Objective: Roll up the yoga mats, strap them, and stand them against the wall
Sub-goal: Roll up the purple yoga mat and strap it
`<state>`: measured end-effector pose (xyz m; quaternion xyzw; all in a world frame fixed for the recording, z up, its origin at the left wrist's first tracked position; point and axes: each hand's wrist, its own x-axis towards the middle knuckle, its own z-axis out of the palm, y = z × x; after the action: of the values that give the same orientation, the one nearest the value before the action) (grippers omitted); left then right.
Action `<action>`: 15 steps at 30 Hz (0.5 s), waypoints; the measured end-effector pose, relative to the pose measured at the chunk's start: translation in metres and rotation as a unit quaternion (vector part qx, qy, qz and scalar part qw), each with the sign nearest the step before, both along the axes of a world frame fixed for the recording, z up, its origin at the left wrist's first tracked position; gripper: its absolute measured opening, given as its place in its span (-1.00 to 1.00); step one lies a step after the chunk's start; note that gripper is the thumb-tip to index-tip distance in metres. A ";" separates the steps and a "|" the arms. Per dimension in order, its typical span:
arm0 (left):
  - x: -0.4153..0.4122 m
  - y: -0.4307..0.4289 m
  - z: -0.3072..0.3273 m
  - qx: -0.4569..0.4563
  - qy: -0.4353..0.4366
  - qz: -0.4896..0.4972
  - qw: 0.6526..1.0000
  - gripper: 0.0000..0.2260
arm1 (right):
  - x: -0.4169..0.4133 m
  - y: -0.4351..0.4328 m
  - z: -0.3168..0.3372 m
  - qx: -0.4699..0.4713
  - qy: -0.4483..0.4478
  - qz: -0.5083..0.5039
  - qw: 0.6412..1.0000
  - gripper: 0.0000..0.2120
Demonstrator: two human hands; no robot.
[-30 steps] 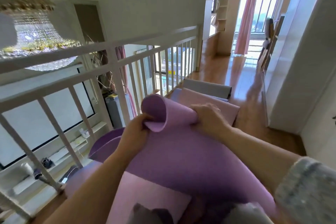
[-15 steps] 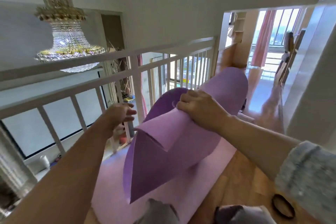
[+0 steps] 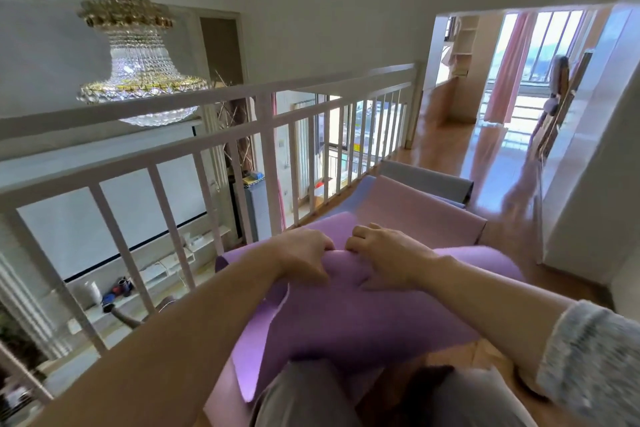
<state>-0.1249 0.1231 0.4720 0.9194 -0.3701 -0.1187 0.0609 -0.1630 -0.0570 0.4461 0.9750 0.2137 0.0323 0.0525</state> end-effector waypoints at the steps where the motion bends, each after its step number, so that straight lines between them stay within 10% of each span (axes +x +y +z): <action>1: -0.004 -0.002 -0.003 0.031 -0.077 -0.017 0.996 -0.70 | -0.001 -0.003 0.000 0.032 0.032 -0.016 0.999 -0.47; 6: -0.012 0.008 -0.025 -0.063 -0.334 -0.125 0.932 -0.72 | -0.004 -0.044 -0.015 0.097 0.177 -0.139 0.970 -0.09; 15: 0.004 0.038 -0.044 -0.136 -0.450 -0.155 0.869 -0.76 | -0.017 -0.069 0.009 0.125 0.327 -0.205 0.914 -0.28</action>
<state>-0.1205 0.1610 0.4281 0.7864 -0.5078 0.3515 -0.0074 -0.1795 -0.1265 0.4548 0.9521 0.0081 -0.2734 -0.1370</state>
